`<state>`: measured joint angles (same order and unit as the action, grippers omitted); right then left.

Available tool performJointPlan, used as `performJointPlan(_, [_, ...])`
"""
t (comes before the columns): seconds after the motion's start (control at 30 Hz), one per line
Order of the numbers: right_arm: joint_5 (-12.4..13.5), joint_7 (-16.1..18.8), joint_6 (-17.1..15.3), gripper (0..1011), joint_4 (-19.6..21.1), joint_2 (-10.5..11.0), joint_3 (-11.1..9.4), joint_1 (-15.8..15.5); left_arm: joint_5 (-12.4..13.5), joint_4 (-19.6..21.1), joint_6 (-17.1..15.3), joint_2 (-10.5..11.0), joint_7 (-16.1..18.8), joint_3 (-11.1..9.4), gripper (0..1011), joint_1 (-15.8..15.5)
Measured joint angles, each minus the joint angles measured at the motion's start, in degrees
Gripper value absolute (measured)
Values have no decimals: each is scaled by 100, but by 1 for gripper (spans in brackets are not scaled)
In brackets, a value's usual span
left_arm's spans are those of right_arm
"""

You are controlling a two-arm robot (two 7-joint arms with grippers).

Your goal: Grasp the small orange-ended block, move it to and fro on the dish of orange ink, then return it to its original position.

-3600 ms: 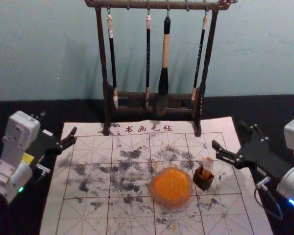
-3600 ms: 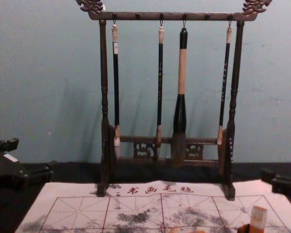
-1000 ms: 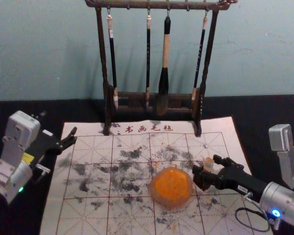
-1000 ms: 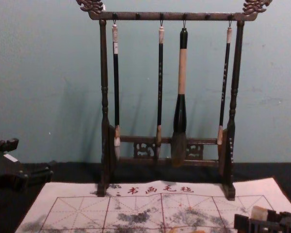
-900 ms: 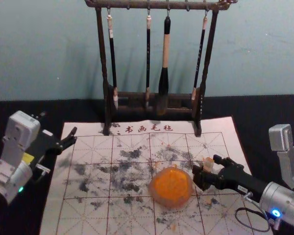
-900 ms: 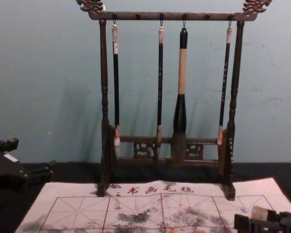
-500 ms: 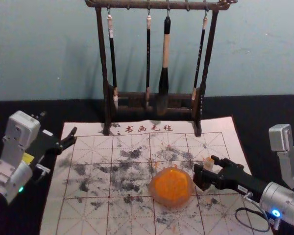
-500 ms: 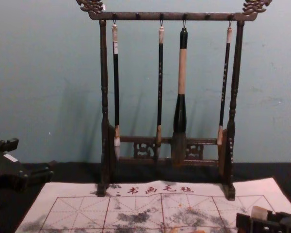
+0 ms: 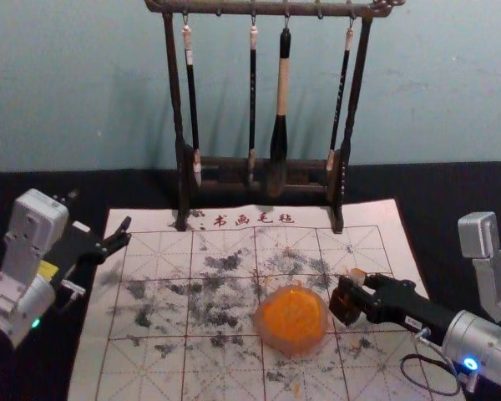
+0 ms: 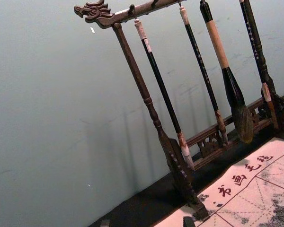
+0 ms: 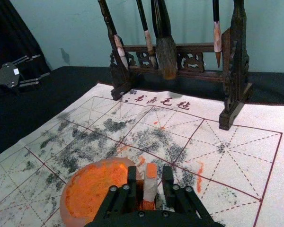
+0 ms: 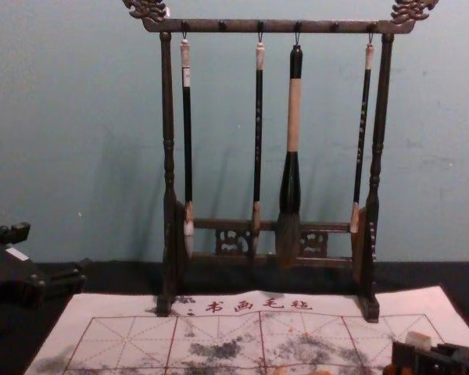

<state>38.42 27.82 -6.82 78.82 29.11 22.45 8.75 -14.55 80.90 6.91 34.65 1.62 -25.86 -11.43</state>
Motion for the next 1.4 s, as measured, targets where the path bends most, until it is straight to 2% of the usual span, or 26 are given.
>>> performJointPlan(0.23, [0,0,0,99,0,0,0,0,0,0,0,0,0,0,1001,0])
performJointPlan(0.3, [0,0,-1,87,0,0,0,0,0,0,0,0,0,0,1001,0])
performJointPlan(1.4, [0,4,-1,86,3,9,8,4,0,0,0,0,0,0,1001,0])
